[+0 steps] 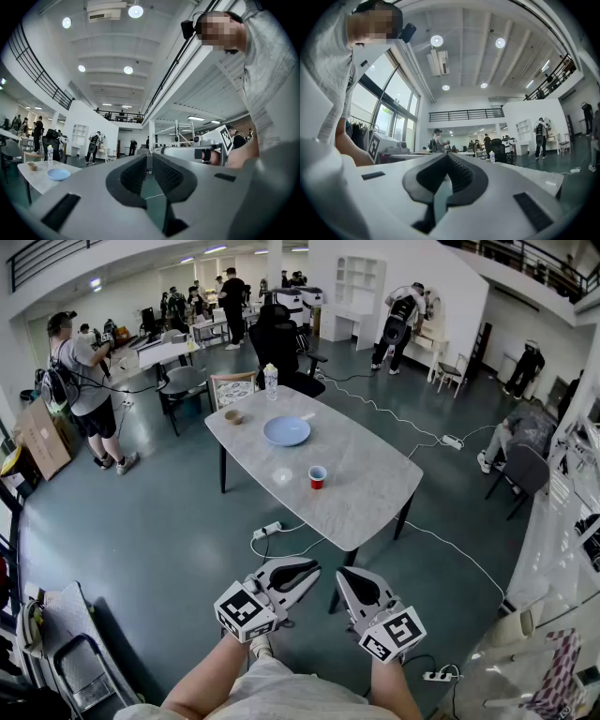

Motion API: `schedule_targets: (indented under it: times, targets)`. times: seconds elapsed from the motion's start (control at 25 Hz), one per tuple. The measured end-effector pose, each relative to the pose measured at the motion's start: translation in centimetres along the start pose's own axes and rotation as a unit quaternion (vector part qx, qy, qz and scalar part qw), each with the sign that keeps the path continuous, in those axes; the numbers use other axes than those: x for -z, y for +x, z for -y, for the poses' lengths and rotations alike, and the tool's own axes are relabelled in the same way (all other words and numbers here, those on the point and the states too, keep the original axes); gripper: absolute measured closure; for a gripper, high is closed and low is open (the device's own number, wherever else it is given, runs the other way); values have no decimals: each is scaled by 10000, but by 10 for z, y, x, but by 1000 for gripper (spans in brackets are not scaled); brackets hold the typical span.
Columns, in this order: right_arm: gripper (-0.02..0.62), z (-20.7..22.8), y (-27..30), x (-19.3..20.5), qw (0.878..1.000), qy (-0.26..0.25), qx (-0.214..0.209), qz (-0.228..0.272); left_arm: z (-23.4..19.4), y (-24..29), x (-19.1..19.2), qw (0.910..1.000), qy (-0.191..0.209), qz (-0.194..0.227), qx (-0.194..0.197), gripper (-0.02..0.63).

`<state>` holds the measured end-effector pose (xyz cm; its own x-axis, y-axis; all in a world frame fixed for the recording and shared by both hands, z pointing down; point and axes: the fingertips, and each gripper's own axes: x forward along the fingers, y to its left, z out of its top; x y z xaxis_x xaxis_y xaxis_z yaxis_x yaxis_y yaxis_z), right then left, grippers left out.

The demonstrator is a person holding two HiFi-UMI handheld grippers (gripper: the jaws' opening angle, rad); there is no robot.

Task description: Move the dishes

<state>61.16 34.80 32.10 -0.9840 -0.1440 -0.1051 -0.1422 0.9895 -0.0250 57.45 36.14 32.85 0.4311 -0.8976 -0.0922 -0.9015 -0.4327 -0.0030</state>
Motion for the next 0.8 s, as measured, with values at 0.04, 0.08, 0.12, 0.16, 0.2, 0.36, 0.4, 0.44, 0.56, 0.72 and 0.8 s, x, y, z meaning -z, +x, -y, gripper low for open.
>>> schedule_targets:
  times: [0.04,0.08,0.12,0.16,0.2,0.36,0.4,0.44,0.56,0.72,0.8]
  targets:
    - [578,0,0,-2,10000,3,1,0,0,1,-2,10000,2,3,10,552]
    - [578,0,0,-3,10000,6,3,-1,1,1,-4,10000,4,4,19,552]
    - [578,0,0,-4,10000,10,4,-1,1,2,-5,10000,1,0,27,552]
    - [578,0,0,-4,10000,13,5,0,1,2,-5,10000,-7,-6,29,552]
    - [578,1,0,-4,10000,14,6,-2,1,2,-4,10000,-19,-12,27,552]
    - [578,2,1,1,10000,2,2,-33,0,4,-1,10000,1,-23,51,552]
    - [578,3,2,2,10000,5,4,-36,-1,5,0,10000,-8,-28,46,552]
    - [578,4,2,2,10000,13,7,-36,-2,6,1,10000,-26,-33,35,552]
    - [578,6,1,1,10000,60,9,-14,-1,8,1,10000,-37,-41,54,552]
    - [577,9,1,3,9998,202,-43,34,-2,9,2,10000,-36,-44,76,552]
    - [577,11,3,5,9996,265,-52,58,-5,9,3,10000,-43,-50,70,551]
